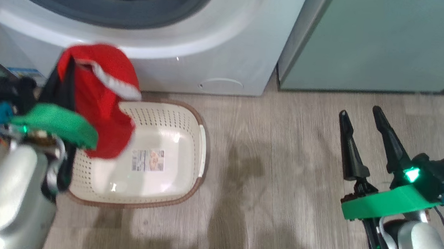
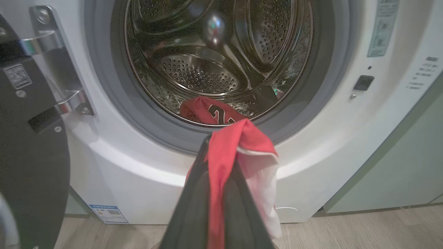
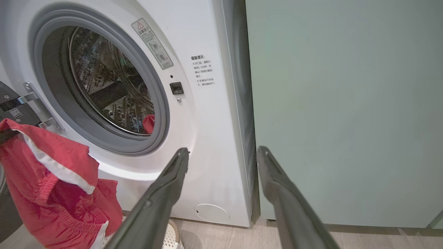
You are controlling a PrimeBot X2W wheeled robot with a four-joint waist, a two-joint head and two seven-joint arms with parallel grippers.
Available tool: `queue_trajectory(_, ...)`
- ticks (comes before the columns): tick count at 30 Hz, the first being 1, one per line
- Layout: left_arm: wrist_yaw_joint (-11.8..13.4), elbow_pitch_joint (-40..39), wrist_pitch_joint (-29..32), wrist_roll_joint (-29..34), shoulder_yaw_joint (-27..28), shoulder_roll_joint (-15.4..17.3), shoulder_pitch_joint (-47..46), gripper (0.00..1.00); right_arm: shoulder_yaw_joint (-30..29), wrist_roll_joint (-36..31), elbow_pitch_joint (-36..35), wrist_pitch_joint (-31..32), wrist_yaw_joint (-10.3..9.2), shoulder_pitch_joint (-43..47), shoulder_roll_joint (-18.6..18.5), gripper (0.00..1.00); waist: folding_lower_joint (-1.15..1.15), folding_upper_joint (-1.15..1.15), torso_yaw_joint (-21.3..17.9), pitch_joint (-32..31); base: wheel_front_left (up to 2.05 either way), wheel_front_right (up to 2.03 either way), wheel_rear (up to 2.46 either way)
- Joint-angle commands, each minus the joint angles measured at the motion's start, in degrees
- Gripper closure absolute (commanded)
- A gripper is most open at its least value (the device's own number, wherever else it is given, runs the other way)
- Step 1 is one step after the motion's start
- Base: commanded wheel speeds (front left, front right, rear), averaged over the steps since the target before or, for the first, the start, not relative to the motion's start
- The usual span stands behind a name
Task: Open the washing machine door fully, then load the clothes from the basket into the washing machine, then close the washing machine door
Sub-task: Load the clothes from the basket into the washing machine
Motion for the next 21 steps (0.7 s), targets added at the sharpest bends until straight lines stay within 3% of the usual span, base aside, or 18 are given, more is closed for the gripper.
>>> queue_trajectory(1, -1.0, 0.7, 0.5, -0.8, 3.0, 1.6, -5.0, 1.00, 1.5, 0.5, -1.9, -1.0, 0.00, -1.8, -0.2, 0.00, -0.01, 0.00, -1.2, 2.9, 0.00, 0.00, 0.00)
queue_trajectory(6, -4.1, 9.4, 3.2, -2.8, 3.7, 2.9, -15.3, 1.00, 2.9, 1.6, -0.8, -2.8, 0.00, -4.4, -0.2, 0.00, -0.01, 0.00, -3.6, 6.9, 0.00, 0.00, 0.00)
queue_trajectory(13, -8.2, 20.4, 10.8, -3.8, 3.6, 7.3, -29.8, 1.00, 6.9, 4.7, 1.5, -5.7, 0.00, -7.9, -0.2, 0.00, -0.01, 0.00, -8.8, 13.3, 0.00, 0.00, 0.00)
queue_trajectory(21, -10.1, 27.3, 21.8, -4.7, 3.1, 11.3, -43.0, 1.00, 10.8, 9.0, 4.1, -7.3, 0.00, -10.8, -0.2, 0.00, -0.01, 0.00, -14.0, 19.0, 0.00, 0.00, 0.00)
